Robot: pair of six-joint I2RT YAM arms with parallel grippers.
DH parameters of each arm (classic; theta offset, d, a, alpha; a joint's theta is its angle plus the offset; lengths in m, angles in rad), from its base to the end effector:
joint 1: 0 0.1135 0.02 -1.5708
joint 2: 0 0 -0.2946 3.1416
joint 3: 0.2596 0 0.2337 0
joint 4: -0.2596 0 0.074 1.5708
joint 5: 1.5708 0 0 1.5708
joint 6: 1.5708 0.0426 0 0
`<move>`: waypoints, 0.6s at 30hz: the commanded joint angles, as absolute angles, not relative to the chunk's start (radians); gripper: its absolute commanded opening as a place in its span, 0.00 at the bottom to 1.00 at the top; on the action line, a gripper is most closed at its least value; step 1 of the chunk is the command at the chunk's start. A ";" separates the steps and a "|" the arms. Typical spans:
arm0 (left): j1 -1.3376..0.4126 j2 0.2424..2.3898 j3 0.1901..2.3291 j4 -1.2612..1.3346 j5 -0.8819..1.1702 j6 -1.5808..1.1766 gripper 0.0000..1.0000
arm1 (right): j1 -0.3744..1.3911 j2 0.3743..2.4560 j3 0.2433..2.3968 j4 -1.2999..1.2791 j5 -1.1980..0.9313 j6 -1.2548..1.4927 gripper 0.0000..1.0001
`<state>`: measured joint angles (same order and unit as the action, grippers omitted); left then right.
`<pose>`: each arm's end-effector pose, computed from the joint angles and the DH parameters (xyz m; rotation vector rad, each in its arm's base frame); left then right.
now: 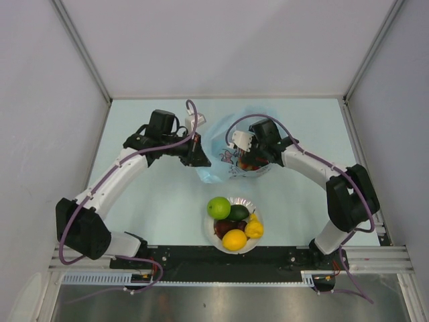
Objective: Take the fake fruits out of the plastic bag
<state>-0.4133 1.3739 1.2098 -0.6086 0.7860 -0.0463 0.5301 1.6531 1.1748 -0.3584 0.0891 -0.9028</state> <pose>0.2347 -0.1359 0.3520 0.8132 2.1832 -1.1468 0.3042 0.1739 0.2700 -1.5590 1.8535 -0.2786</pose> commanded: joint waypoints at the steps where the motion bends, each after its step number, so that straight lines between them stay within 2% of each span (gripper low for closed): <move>1: -0.420 1.371 1.204 -0.580 0.802 -0.055 0.00 | 0.543 1.670 1.198 -0.390 0.120 -1.172 0.96; 8: -0.425 1.381 1.223 -0.568 0.808 -0.057 0.00 | 0.522 1.790 1.198 -0.316 0.221 -1.351 0.94; 11: -0.426 1.390 1.239 -0.574 0.807 -0.055 0.00 | 0.508 1.853 1.198 -0.247 0.264 -1.413 0.89; 14: -0.428 1.394 1.243 -0.569 0.805 -0.057 0.00 | 0.497 1.885 1.200 -0.203 0.282 -1.442 0.69; 15: -0.426 1.396 1.246 -0.566 0.804 -0.057 0.00 | 0.497 1.885 1.200 -0.183 0.284 -1.443 0.57; 18: -0.426 1.404 1.253 -0.561 0.802 -0.057 0.00 | 0.506 1.835 1.210 -0.178 0.215 -1.405 0.41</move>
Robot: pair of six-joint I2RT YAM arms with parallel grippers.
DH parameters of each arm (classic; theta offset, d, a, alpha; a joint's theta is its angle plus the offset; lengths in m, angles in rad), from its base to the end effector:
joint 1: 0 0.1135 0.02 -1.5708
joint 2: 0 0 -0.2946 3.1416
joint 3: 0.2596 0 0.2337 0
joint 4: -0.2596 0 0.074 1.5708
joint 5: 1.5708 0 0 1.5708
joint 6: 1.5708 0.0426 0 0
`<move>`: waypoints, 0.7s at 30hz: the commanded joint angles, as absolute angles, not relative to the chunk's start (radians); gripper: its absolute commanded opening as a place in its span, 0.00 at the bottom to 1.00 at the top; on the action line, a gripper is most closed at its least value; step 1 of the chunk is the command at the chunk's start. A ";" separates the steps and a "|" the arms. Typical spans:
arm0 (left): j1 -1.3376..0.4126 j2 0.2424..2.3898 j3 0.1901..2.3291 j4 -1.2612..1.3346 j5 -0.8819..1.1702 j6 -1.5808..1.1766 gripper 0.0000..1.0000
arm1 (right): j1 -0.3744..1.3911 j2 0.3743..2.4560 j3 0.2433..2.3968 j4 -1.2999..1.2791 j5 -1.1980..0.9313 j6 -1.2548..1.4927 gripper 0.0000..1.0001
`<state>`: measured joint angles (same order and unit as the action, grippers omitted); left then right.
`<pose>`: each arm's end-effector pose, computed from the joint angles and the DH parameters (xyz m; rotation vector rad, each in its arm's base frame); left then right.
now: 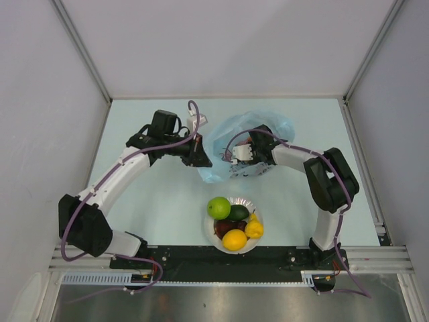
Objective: Take the fake fruits out of the plastic bag
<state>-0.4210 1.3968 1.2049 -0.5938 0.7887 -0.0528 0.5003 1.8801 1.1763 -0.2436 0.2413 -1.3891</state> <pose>0.2393 -0.1403 0.3459 0.8144 2.1986 -1.1592 0.3454 0.1772 0.2000 -2.0517 1.6093 -0.6461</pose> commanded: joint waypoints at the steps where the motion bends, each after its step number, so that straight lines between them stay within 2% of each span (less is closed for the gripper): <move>1: -0.426 1.407 1.259 -0.560 0.801 -0.055 0.00 | 0.514 1.813 1.215 -0.182 0.187 -1.388 0.38; 4: -0.426 1.428 1.288 -0.563 0.798 -0.049 0.00 | 0.529 1.731 1.245 -0.218 0.065 -1.292 0.24; 6: -0.428 1.448 1.311 -0.566 0.790 -0.041 0.00 | 0.551 1.677 1.276 -0.264 -0.023 -1.241 0.11; 8: -0.426 1.456 1.322 -0.566 0.785 -0.038 0.00 | 0.564 1.645 1.290 -0.282 -0.081 -1.158 0.02; 21: -0.426 1.450 1.333 -0.555 0.767 -0.043 0.00 | 0.561 1.476 1.313 -0.382 -0.193 -0.713 0.00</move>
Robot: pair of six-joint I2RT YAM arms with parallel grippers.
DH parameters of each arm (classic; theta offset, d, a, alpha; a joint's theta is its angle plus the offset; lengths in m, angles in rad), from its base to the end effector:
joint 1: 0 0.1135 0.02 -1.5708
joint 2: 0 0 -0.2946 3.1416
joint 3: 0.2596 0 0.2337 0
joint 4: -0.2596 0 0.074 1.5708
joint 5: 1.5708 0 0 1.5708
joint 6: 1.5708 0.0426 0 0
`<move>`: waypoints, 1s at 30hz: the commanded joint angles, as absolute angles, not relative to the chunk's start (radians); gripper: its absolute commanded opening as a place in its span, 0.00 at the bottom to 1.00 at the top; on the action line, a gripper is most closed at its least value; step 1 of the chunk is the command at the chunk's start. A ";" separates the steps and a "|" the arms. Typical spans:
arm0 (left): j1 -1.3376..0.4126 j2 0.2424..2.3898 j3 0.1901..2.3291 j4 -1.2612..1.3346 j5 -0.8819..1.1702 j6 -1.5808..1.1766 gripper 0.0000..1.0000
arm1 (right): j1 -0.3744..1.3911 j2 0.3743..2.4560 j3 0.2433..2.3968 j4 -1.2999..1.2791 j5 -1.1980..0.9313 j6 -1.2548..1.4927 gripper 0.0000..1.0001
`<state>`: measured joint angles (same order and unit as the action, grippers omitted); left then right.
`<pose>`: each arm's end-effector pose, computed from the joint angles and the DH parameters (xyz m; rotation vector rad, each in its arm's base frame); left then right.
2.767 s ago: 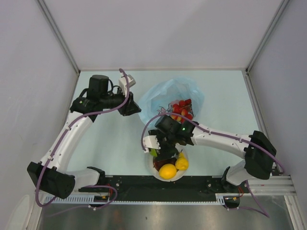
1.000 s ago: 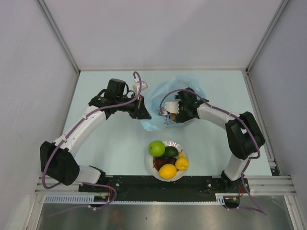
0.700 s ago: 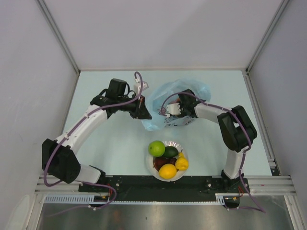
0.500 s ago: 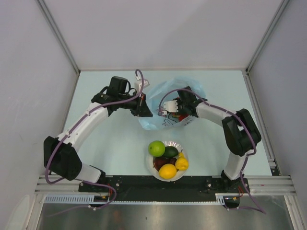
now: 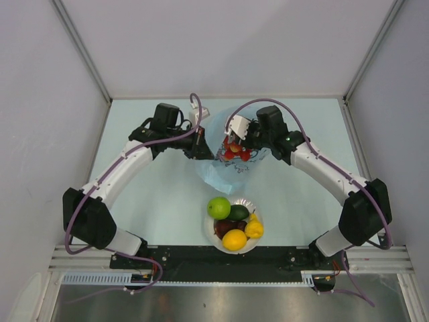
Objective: Take the fake fruits out of the plastic bag
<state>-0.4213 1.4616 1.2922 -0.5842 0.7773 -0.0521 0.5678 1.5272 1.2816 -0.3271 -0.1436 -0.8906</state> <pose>0.2586 -0.1486 0.3560 0.8165 2.1687 -1.1400 0.2821 0.1872 0.3481 -1.4852 1.5366 -0.0355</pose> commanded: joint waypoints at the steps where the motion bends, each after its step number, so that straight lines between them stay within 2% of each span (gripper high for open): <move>1: -0.426 1.456 1.338 -0.557 0.767 -0.038 0.00 | 0.561 1.468 1.313 -0.399 -0.196 -0.700 0.00; 9: -0.399 1.600 1.558 -0.607 0.681 0.038 0.00 | 0.569 1.361 1.313 -0.498 -0.190 -0.654 0.00; 13: -0.315 1.712 1.826 -0.604 0.536 0.037 0.00 | 0.578 1.284 1.313 -0.551 -0.209 -0.644 0.00; 16: -0.264 1.814 2.053 -0.633 0.520 0.035 0.00 | 0.597 1.227 1.315 -0.589 -0.227 -0.653 0.00; 18: -0.253 1.842 2.112 -0.641 0.561 0.047 0.00 | 0.606 1.197 1.313 -0.609 -0.209 -0.653 0.00; 19: -0.252 1.836 2.117 -0.644 0.593 0.058 0.09 | 0.607 1.189 1.313 -0.627 -0.204 -0.652 0.00; 20: -0.252 1.827 2.105 -0.659 0.698 0.075 0.26 | 0.607 1.180 1.313 -0.640 -0.196 -0.649 0.00; 21: -0.259 1.795 2.083 -0.664 0.722 0.071 0.50 | 0.606 1.172 1.313 -0.661 -0.180 -0.646 0.00; 24: -0.320 1.685 1.910 -0.676 0.715 0.096 0.69 | 0.591 1.137 1.313 -0.705 -0.155 -0.620 0.00; 26: -0.369 1.626 1.775 -0.689 0.640 0.152 0.77 | 0.581 1.102 1.313 -0.725 -0.129 -0.592 0.00; 27: -0.427 1.584 1.734 -0.687 0.606 0.173 0.84 | 0.578 1.089 1.313 -0.744 -0.118 -0.578 0.00; 30: -0.541 1.539 1.608 -0.663 0.426 0.218 0.87 | 0.527 1.048 1.313 -0.779 -0.120 -0.539 0.00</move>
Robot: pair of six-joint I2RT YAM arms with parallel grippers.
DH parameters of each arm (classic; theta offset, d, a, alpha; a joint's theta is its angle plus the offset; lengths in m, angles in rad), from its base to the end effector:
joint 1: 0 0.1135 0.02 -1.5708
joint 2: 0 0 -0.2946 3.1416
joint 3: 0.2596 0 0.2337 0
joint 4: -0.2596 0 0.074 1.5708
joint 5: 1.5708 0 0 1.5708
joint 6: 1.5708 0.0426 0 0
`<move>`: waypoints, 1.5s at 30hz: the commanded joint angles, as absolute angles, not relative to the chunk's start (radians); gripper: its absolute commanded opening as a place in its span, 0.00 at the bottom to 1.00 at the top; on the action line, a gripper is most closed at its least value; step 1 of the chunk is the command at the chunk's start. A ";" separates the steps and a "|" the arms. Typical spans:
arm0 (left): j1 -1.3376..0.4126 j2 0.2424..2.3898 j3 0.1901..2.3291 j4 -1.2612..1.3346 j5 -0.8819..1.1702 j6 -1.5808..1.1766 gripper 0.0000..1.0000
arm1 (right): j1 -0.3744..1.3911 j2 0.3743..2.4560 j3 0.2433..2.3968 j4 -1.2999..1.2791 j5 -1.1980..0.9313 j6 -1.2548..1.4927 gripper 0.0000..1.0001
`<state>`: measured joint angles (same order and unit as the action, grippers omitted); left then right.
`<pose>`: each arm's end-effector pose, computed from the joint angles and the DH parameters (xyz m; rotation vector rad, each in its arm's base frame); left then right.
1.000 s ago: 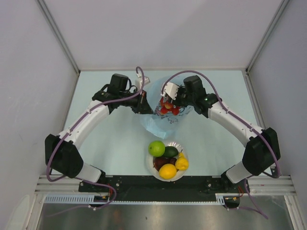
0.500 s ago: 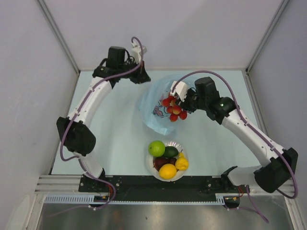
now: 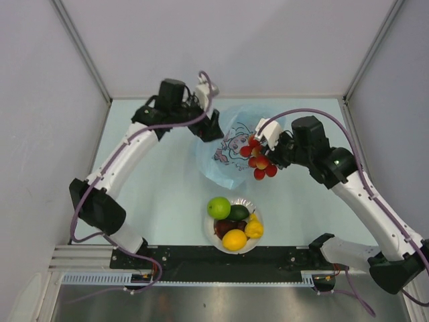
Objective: Take the fake fruits out of the plastic bag
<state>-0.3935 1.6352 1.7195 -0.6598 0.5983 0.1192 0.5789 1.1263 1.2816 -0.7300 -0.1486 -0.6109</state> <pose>0.3146 -0.1566 0.4269 0.8762 1.9496 -0.8006 0.1679 0.1173 0.4106 -1.2710 1.7237 0.1406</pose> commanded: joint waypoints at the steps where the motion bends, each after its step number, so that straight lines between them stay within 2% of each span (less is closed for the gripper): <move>1: -0.563 1.533 1.582 -0.660 0.402 0.238 0.87 | 0.511 1.042 1.313 -0.790 -0.126 -0.532 0.00; 4: -0.623 1.564 1.583 -0.661 0.309 0.245 0.88 | 0.472 1.022 1.313 -0.814 -0.132 -0.526 0.00; 7: -0.641 1.635 1.608 -0.646 0.158 0.235 0.80 | 0.472 1.005 1.315 -0.824 -0.156 -0.534 0.00; 10: -0.634 1.722 1.669 -0.646 0.017 0.284 0.48 | 0.482 0.994 1.316 -0.828 -0.176 -0.531 0.00; 11: -0.615 1.742 1.692 -0.647 0.003 0.290 0.17 | 0.483 0.991 1.316 -0.834 -0.181 -0.531 0.00; 12: -0.601 1.761 1.739 -0.646 0.003 0.291 0.03 | 0.488 0.989 1.316 -0.838 -0.183 -0.532 0.00; 13: -0.589 1.791 1.767 -0.647 0.003 0.290 0.00 | 0.491 0.986 1.316 -0.841 -0.192 -0.535 0.00; 21: -0.473 1.890 2.132 -0.618 -0.104 0.342 0.00 | 0.612 1.012 1.316 -0.851 -0.219 -0.571 0.00; 27: -0.408 1.879 2.218 -0.589 -0.124 0.379 0.00 | 0.762 1.084 1.312 -0.816 -0.207 -0.681 0.00; 28: -0.397 1.872 2.206 -0.592 -0.109 0.376 0.02 | 0.782 1.106 1.312 -0.816 -0.196 -0.699 0.00; 29: -0.396 1.865 2.169 -0.613 -0.074 0.373 0.10 | 0.823 1.121 1.310 -0.819 -0.192 -0.736 0.00; 30: -0.394 1.840 2.145 -0.621 -0.063 0.365 0.21 | 0.840 1.132 1.309 -0.822 -0.181 -0.750 0.00; 31: -0.394 1.821 2.117 -0.630 -0.051 0.356 0.44 | 0.854 1.150 1.308 -0.825 -0.181 -0.762 0.00; 34: -0.394 1.722 1.991 -0.629 -0.011 0.313 0.71 | 0.925 1.166 1.299 -0.841 -0.170 -0.816 0.00; 37: -0.393 1.619 1.879 -0.612 -0.008 0.302 0.78 | 0.983 1.169 1.292 -0.867 -0.164 -0.848 0.00; 39: -0.394 1.577 1.816 -0.611 -0.008 0.302 0.79 | 1.003 1.177 1.293 -0.876 -0.172 -0.861 0.00; 45: -0.390 1.437 1.657 -0.603 -0.015 0.272 0.88 | 1.055 1.206 1.267 -0.911 -0.183 -0.897 0.00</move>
<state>-0.3916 1.5597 1.7267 -0.6365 -0.0223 0.3111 1.0183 1.1915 1.2766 -0.8978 -0.1787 -0.8532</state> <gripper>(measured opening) 0.854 0.464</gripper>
